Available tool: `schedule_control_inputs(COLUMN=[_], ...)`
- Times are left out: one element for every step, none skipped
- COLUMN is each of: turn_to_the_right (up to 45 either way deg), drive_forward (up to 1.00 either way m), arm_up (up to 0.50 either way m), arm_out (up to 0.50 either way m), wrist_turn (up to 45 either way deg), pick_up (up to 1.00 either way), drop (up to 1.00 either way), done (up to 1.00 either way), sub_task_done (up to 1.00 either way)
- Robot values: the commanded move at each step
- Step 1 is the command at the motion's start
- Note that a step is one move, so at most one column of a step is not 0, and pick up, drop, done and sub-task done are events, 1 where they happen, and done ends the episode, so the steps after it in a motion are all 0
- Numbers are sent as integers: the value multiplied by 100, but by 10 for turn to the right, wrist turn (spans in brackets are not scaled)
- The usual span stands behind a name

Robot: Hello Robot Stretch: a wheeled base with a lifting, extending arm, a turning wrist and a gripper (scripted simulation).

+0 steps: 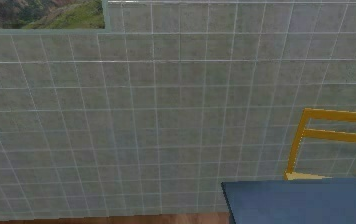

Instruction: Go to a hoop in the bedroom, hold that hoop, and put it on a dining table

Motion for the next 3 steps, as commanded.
schedule_control_inputs(turn_to_the_right=[0,0,0], drive_forward=[0,0,0], arm_up=[2,0,0], arm_out=[0,-8,0], wrist_turn=[0,0,0], pick_up=[0,0,0], drop=[0,0,0], done=[0,0,100], sub_task_done=[0,0,0])
